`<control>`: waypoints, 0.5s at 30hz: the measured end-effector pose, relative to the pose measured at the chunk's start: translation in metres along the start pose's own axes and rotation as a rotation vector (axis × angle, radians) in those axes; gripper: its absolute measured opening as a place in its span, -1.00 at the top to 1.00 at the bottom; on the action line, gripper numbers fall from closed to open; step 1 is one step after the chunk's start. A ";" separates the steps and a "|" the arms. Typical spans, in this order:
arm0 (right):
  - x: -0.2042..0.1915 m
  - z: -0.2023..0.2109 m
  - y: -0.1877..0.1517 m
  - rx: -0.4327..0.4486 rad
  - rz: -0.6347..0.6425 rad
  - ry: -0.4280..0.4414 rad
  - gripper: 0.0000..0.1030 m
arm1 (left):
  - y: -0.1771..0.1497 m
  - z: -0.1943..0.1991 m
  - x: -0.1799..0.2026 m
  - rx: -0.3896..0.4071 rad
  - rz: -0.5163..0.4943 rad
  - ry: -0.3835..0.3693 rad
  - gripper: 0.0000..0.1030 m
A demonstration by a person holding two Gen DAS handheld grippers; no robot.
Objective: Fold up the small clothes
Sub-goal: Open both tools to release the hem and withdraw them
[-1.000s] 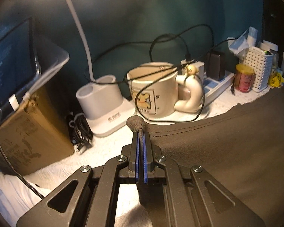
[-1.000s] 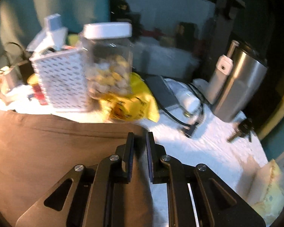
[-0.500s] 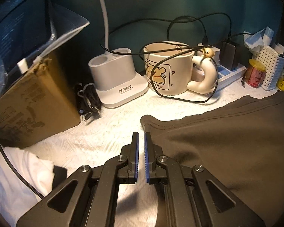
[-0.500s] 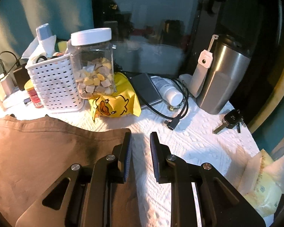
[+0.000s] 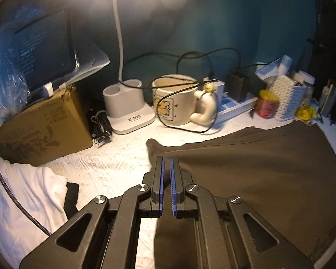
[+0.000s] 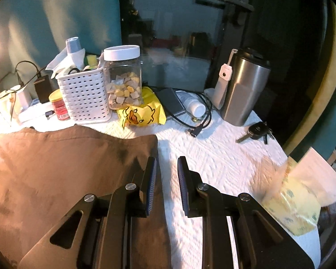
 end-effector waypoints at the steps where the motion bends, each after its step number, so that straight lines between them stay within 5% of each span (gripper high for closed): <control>1: 0.000 0.004 -0.002 0.002 0.000 0.002 0.58 | 0.000 0.006 0.003 0.008 -0.001 -0.007 0.91; 15: 0.011 0.060 -0.025 0.034 -0.010 0.002 0.58 | -0.008 0.063 0.037 0.094 0.003 -0.086 0.91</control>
Point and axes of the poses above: each gripper's, at about its wrist camera, not at the fingertips, and z roughly against the way its jaws point, x to its right, y to its top, the point moved 6 cm from there along -z, roughly the way its jaws point, and after that the axes turned 11 degrees about -z, right-handed, at the moved point
